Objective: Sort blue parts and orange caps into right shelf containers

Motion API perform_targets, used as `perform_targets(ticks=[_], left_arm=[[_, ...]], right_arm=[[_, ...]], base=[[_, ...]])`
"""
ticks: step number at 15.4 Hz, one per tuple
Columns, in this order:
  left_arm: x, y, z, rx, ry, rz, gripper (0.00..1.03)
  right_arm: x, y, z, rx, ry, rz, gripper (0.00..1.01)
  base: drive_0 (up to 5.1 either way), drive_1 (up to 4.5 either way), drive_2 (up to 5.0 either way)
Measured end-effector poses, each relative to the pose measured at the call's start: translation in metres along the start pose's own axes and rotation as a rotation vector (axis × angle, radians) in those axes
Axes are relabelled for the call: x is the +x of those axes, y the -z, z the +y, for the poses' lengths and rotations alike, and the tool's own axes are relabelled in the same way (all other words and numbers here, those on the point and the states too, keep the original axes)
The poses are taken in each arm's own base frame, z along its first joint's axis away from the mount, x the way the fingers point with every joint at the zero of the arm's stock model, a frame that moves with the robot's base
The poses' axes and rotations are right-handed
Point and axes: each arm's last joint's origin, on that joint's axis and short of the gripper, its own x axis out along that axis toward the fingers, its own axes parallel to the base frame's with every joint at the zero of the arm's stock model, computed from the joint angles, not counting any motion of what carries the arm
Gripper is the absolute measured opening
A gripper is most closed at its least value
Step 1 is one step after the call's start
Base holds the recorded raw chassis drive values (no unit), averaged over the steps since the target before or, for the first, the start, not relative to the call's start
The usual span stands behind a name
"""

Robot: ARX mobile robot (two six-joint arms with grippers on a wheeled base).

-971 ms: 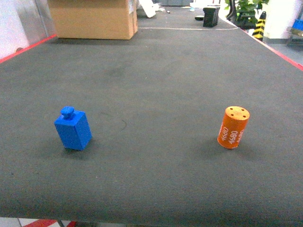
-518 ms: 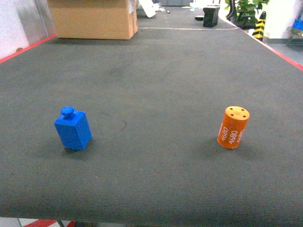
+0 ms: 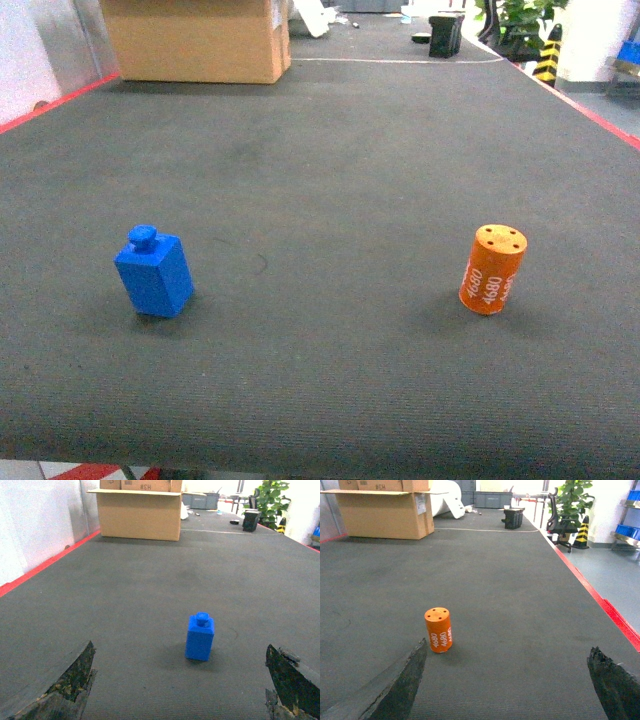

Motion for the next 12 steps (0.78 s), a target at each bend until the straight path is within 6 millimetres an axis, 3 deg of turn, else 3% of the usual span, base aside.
perform_targets(ticks=[12], left_arm=[[0.0,0.0,0.0,0.0,0.0,0.0,0.98]], right_arm=[[0.0,0.0,0.0,0.0,0.0,0.0,0.98]], base=[[0.0,0.0,0.0]])
